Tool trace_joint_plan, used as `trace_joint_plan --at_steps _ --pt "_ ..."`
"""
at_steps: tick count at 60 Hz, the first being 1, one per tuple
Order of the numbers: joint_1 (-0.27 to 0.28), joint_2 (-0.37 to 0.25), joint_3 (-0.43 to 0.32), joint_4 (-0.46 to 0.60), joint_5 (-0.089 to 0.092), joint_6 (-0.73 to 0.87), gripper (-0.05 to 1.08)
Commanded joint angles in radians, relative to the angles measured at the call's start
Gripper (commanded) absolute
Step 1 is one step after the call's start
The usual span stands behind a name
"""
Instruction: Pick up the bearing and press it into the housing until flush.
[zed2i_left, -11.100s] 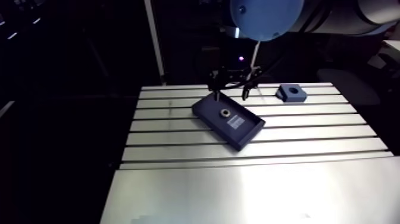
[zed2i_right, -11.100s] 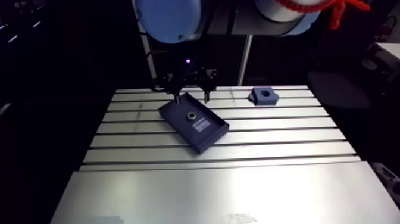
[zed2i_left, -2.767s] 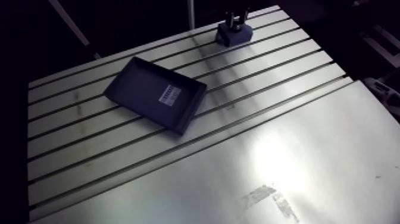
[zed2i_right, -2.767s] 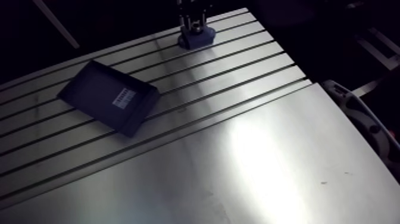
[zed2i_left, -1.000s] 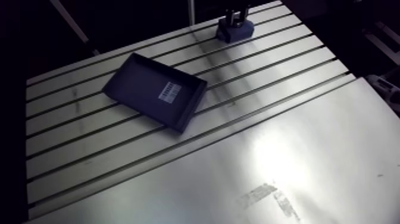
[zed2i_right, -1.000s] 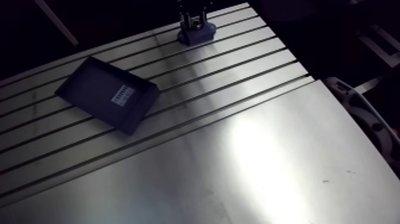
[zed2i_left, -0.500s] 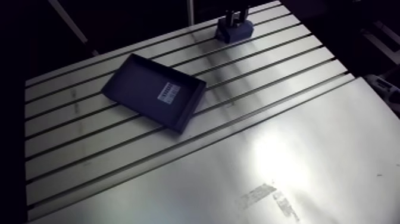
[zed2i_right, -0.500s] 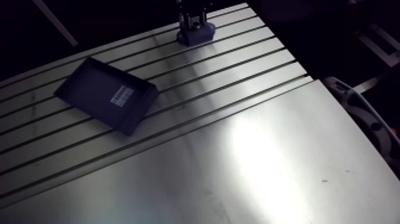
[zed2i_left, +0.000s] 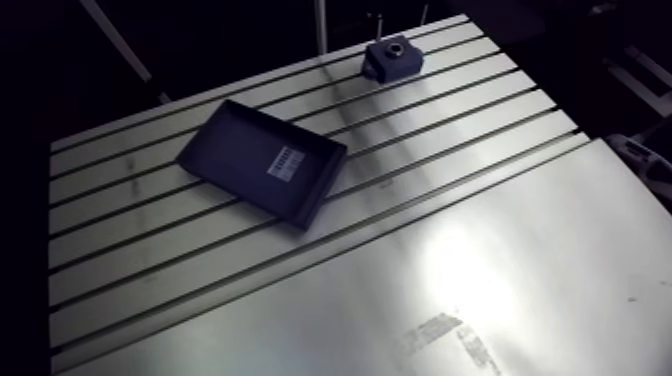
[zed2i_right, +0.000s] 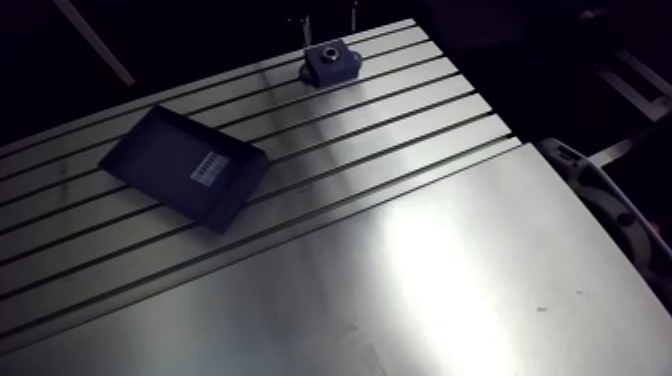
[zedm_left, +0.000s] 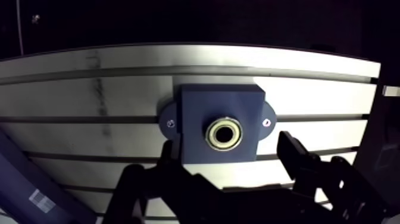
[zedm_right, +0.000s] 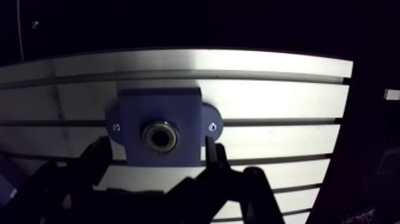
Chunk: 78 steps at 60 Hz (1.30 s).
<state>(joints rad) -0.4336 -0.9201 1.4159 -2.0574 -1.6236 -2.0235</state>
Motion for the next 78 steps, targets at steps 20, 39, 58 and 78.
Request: trace_joint_plan --at_steps 20,39,58,78 --pt "-0.005 -0.065 -0.053 0.129 -0.001 0.070 1.08" --pt "-0.004 -0.035 -0.059 0.124 0.000 0.067 1.08" --pt "-0.005 -0.021 -0.046 0.101 0.000 0.062 1.08" --pt "-0.010 0.002 -0.011 0.054 0.000 0.058 1.08"
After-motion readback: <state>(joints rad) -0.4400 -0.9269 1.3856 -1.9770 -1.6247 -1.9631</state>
